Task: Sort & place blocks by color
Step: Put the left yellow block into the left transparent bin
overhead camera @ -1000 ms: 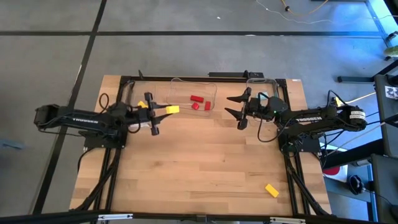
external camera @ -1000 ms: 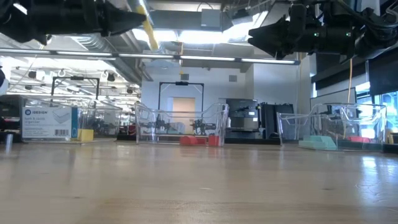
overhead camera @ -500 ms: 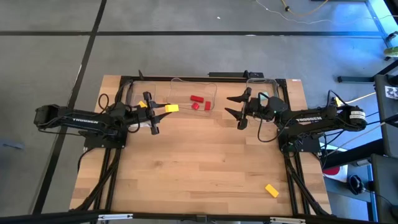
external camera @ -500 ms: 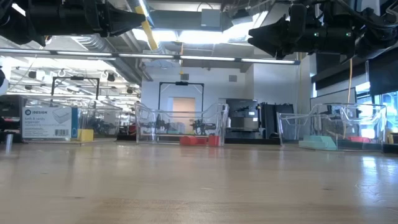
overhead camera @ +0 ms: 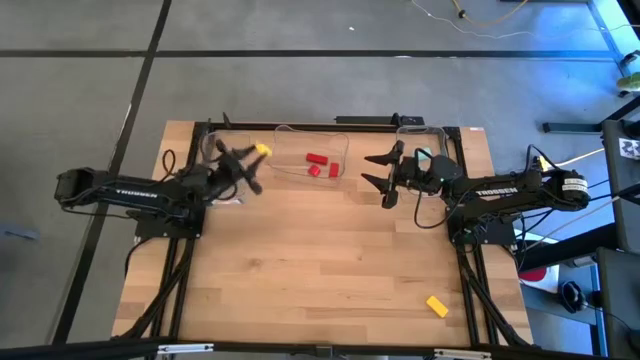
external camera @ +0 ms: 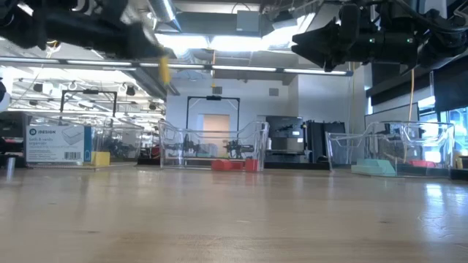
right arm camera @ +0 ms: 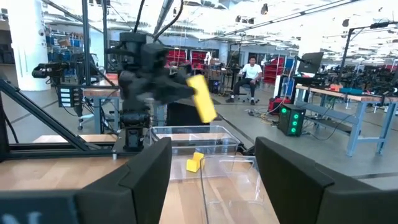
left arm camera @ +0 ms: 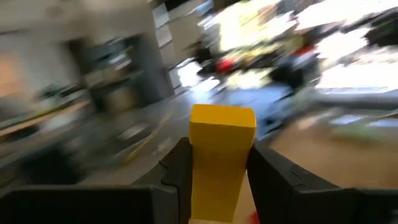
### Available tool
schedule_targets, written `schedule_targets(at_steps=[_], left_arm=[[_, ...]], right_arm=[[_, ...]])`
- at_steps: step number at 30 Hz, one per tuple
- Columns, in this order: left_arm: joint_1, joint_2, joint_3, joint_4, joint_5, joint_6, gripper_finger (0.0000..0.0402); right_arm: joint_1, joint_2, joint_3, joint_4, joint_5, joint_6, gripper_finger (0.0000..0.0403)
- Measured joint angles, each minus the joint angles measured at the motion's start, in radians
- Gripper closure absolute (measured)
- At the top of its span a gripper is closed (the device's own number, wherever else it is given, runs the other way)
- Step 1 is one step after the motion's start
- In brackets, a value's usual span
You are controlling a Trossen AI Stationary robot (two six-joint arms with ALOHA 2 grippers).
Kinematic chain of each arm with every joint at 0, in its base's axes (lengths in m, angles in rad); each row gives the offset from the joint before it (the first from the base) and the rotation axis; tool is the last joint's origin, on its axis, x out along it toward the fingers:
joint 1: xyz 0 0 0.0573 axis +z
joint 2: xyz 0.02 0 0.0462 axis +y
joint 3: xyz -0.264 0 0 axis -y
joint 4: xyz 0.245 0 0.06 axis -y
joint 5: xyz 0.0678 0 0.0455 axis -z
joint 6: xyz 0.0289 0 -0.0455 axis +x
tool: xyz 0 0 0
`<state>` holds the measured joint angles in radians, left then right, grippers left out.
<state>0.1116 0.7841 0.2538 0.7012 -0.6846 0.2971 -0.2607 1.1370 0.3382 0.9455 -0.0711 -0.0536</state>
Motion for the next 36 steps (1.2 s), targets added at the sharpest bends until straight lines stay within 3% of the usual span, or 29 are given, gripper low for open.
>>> schedule_targets(at_steps=[4, 5, 7, 10, 15, 21, 25, 36], left_arm=[[0.001, 0.003, 0.086, -0.299, -0.428, -0.029, 0.0291], [0.004, 0.011, 0.106, -0.378, -0.501, -0.070, 0.0291], [0.021, 0.034, 0.137, -0.534, -0.547, -0.189, 0.0291], [0.092, 0.052, 0.156, -0.720, -0.458, -0.369, 0.0291], [0.261, 0.080, 0.157, -0.876, -0.292, -0.539, 0.0291], [0.417, 0.093, 0.157, -0.978, -0.099, -0.610, 0.0291], [0.463, 0.113, 0.157, -0.987, 0.014, -0.613, 0.0291], [0.471, 0.164, 0.157, -1.022, 0.030, -0.581, 0.0291]], right_arm=[[0.000, 0.000, 0.000, -0.015, 0.000, 0.000, 0.0168], [0.000, 0.000, 0.000, -0.018, 0.000, 0.000, 0.0168], [0.000, 0.000, 0.000, -0.021, 0.000, 0.000, 0.0168], [0.000, 0.000, 0.000, -0.023, 0.000, 0.001, 0.0168], [0.000, 0.000, 0.000, -0.023, 0.001, 0.008, 0.0168], [0.000, 0.000, 0.000, -0.023, 0.001, -0.002, 0.0168], [0.000, 0.000, 0.000, -0.023, 0.028, -0.004, 0.0168], [0.000, 0.000, 0.000, -0.024, 0.051, -0.001, 0.0168]])
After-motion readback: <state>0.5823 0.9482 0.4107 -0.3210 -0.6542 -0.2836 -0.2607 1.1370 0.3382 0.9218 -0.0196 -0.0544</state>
